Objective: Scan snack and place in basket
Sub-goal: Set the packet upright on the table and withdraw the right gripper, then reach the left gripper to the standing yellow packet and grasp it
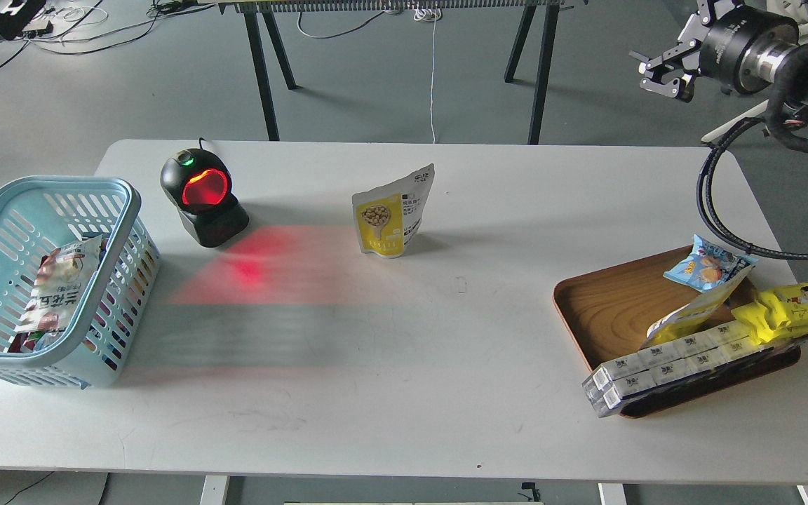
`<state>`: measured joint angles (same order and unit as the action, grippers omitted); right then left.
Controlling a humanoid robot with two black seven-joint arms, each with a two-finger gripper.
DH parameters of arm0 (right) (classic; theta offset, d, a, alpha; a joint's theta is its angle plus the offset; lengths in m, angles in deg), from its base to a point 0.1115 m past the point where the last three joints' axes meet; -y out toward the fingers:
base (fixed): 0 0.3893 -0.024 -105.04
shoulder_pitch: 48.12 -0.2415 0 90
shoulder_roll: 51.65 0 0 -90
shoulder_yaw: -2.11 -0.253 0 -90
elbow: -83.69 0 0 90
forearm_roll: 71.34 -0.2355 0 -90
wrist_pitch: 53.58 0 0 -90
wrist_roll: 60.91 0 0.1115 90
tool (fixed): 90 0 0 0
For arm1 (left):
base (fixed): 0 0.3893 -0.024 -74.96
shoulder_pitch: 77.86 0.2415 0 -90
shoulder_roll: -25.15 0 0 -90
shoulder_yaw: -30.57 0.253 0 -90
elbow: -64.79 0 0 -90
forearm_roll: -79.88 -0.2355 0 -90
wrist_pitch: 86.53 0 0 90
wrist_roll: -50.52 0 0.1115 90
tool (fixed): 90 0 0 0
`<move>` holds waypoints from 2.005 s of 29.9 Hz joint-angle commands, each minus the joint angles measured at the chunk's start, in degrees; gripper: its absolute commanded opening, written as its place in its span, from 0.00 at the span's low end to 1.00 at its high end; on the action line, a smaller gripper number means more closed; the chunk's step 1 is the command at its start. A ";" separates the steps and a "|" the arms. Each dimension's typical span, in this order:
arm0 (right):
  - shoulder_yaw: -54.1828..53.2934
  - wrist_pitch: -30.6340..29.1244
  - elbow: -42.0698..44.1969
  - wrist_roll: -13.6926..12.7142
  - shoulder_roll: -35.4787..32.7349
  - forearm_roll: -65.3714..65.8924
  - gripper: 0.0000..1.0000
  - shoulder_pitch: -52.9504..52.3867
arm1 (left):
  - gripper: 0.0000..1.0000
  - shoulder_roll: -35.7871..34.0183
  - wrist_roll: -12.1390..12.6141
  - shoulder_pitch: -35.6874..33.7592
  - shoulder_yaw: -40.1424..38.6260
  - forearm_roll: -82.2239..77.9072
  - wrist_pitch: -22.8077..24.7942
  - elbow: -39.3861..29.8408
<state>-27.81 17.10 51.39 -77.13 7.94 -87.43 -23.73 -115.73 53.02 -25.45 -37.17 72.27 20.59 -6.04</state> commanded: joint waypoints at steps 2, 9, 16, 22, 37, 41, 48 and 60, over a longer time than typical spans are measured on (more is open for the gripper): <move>-1.55 -8.68 1.53 1.18 -2.45 -0.25 1.00 4.96 | 1.00 -8.69 0.66 -4.05 4.18 -3.10 -0.07 -4.58; -5.42 -8.68 1.18 1.28 -4.13 -0.61 1.00 11.03 | 1.00 -15.20 0.57 -12.23 14.11 -19.70 2.56 -11.51; -5.51 -8.68 0.92 1.28 -5.62 -0.61 1.00 11.91 | 1.00 -14.25 0.57 -12.77 15.88 -45.08 3.71 -18.03; -5.24 -8.68 0.92 1.19 -4.92 -0.43 1.00 12.00 | 1.00 -6.17 0.57 -12.59 15.97 -68.28 6.43 -19.88; -4.45 -8.68 1.18 1.10 -2.11 0.53 1.00 11.12 | 0.99 9.75 -2.77 -19.35 37.74 -110.59 8.28 -19.44; -4.45 -8.68 1.18 1.19 -2.11 2.29 1.00 11.03 | 0.99 14.05 -3.12 -21.90 44.52 -117.39 9.06 -16.64; -4.36 -8.68 1.18 1.19 -2.11 2.47 1.00 11.03 | 0.99 23.10 -3.21 -21.73 46.72 -117.39 10.74 -9.25; -4.36 -8.68 1.01 1.19 -1.58 2.47 1.00 11.03 | 0.97 30.22 -3.21 -21.73 48.92 -117.39 10.12 0.95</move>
<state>-32.18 8.42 52.58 -75.94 5.96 -84.96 -12.70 -86.92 49.82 -47.30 11.70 -45.13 31.14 -7.05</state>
